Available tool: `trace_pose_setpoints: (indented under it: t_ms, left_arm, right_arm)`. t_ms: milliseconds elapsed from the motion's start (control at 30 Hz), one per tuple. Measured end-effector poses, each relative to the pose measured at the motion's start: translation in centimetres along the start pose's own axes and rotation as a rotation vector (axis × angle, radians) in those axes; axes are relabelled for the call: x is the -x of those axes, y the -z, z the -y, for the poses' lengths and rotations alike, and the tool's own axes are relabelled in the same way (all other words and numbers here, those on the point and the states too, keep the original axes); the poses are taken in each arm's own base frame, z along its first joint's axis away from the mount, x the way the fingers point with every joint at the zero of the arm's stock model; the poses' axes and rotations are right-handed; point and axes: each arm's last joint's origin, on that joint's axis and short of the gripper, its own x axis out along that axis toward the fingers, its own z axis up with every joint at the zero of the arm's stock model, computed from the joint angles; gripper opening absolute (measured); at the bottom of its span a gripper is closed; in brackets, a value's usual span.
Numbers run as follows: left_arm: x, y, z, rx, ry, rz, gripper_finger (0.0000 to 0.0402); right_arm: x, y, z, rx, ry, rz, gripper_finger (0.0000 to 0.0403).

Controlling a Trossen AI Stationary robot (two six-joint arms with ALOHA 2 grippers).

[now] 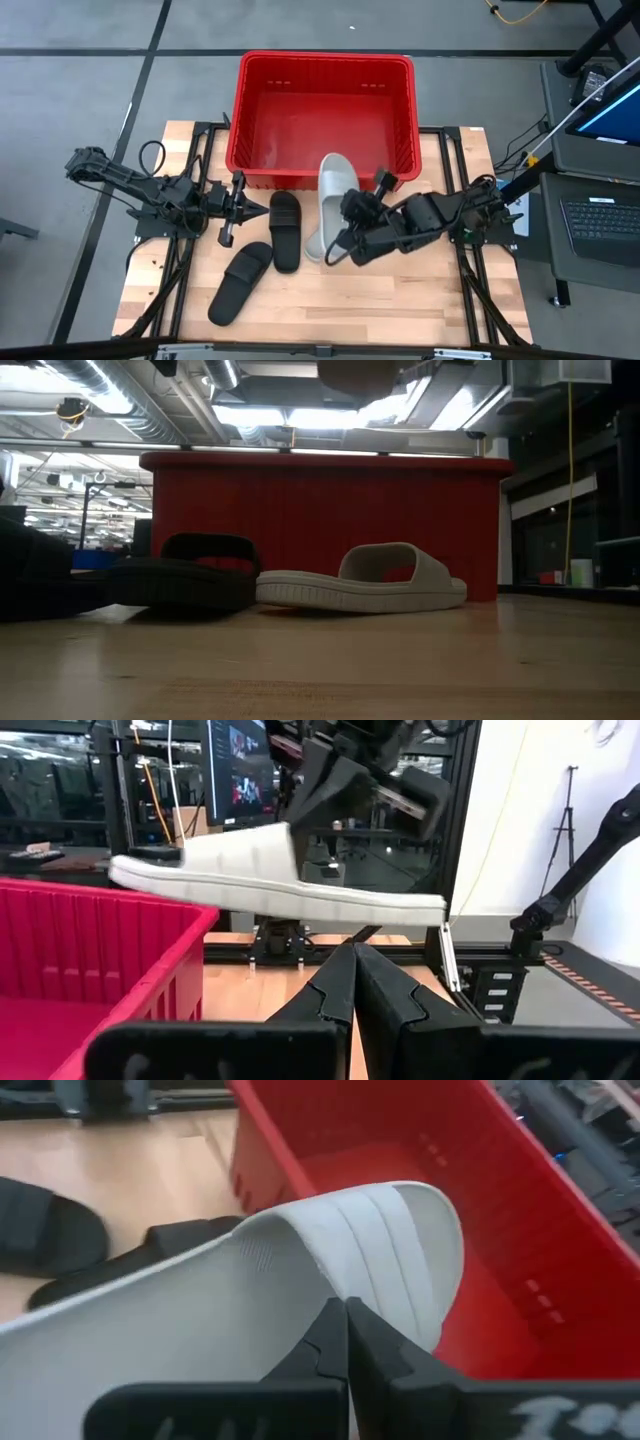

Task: Pick and place slides into bin
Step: Put the bottom gray slide into the red bin

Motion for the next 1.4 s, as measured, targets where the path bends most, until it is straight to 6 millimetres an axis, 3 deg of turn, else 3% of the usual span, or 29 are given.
trace_pose_setpoints:
  t_ms: [233,767,967,1400]
  left_arm:
    - [0.0,-0.1,-0.1,0.003,-0.019,0.012,0.0002]
    - [0.2,-1.2,-0.6,-0.156,-0.195,0.103,0.0003]
    - [0.6,-1.7,-0.9,-0.249,-0.223,0.121,0.0003]
    - [0.9,-2.1,-2.5,-0.265,-0.326,0.133,0.0002]
  right_arm:
    - [-0.4,-1.0,3.0,0.008,0.042,0.011,0.0]
    - [-0.6,-2.5,13.6,0.054,0.121,-0.012,0.0]
    - [-2.1,-3.0,16.4,0.075,0.102,-0.043,0.0]
    - [-6.4,-3.3,22.5,0.047,0.087,-0.111,0.0]
